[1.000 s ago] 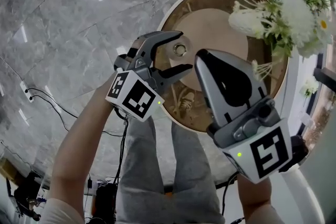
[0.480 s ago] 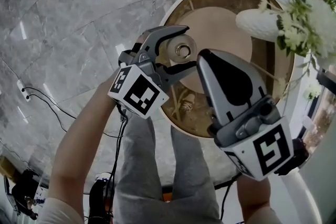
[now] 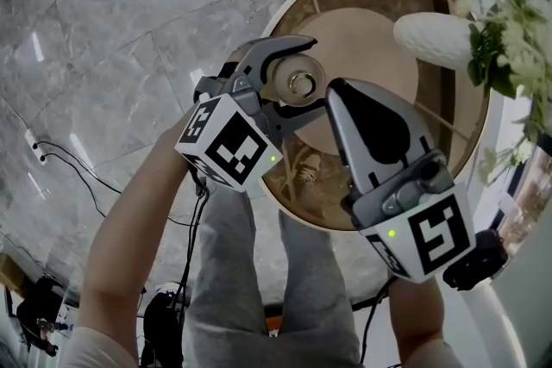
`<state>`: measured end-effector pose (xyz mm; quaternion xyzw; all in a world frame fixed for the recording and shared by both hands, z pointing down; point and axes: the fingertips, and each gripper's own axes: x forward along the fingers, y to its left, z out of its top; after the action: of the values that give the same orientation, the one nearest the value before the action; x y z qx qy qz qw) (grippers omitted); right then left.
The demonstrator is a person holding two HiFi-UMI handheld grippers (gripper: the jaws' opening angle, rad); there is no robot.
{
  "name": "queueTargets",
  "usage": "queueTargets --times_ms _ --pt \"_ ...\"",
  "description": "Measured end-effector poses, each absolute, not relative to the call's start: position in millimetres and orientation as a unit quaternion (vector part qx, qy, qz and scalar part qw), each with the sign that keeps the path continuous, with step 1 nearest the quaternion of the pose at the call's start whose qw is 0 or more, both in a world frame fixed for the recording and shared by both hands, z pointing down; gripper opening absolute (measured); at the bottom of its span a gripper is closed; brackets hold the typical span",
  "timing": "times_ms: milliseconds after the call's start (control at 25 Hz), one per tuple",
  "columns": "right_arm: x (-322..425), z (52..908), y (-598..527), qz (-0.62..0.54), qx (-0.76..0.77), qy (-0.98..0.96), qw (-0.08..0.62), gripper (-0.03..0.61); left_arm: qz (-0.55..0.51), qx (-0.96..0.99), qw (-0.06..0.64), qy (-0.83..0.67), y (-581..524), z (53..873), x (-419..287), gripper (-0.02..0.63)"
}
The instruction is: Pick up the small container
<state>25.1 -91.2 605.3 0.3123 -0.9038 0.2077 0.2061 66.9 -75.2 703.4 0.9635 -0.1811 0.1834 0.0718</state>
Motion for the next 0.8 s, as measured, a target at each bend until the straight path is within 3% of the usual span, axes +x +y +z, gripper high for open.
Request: queueTargets --times_ms 480,800 --pt "22.2 620.4 -90.7 0.222 0.306 -0.902 0.209 0.008 0.267 0.95 0.039 -0.154 -71.2 725.5 65.7 0.333" --pt "18.2 631.1 -89.6 0.225 0.298 -0.903 0.214 0.008 0.259 0.953 0.035 -0.154 -72.0 724.6 64.3 0.333"
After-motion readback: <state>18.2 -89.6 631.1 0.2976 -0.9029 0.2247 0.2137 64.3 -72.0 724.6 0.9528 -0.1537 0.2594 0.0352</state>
